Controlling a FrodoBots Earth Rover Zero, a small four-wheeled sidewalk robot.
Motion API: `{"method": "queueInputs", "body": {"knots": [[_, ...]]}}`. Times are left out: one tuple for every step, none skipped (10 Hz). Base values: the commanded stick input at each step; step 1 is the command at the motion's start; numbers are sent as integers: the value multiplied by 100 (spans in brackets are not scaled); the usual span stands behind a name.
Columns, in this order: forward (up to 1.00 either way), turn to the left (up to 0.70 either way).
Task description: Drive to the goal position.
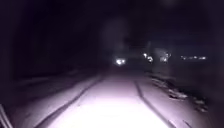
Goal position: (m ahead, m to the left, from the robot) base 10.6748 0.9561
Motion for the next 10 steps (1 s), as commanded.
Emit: {"method": "queueInputs", "body": {"knots": [[100,0],[100,0],[100,0],[100,0],[100,0],[100,0],[100,0],[100,0],[100,0],[100,0]]}}
